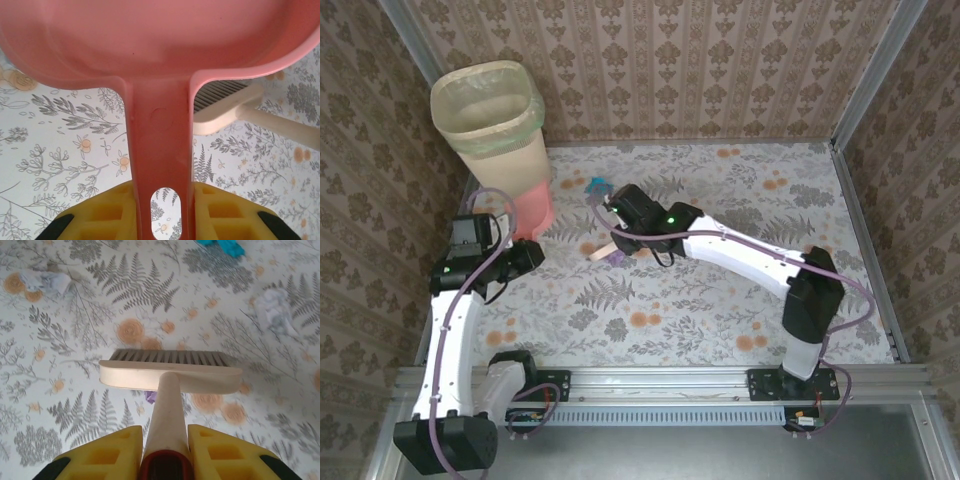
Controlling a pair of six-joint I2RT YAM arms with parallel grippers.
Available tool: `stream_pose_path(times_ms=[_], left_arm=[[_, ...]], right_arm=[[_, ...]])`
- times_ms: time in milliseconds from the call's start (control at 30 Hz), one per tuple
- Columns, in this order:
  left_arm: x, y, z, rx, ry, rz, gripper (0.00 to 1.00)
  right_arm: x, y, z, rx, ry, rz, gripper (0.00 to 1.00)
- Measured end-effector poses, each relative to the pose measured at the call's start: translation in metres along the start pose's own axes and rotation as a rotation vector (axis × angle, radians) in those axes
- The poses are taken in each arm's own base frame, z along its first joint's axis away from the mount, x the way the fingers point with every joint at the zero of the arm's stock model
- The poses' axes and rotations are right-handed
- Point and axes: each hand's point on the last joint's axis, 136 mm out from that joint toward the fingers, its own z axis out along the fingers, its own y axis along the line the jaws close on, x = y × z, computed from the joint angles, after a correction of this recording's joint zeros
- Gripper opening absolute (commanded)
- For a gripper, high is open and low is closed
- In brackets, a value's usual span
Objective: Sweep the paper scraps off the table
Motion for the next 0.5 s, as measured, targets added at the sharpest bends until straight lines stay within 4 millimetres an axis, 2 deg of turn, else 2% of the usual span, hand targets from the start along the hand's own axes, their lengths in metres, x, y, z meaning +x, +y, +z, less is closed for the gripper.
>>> stream_pose_path(times_ms=[200,367,500], left_arm=[[0.014,-0.017,0.013,0.05,0.082,0.056,0.0],[0.043,-0.047,0.018,0.098,0.16,0.199,0.0],[0.066,-0.062,0.016,0.115,0.218,0.275,0.0]], right_arm=[[0.012,-0.028,-0.045,0.018,-0.064,0.115,0.0],[0.004,-0.065,-0.08,0.053,-0.203,0.279,0.0],[0.007,-0.098,-0.102,0.092,-0.288,0.41,0.0]])
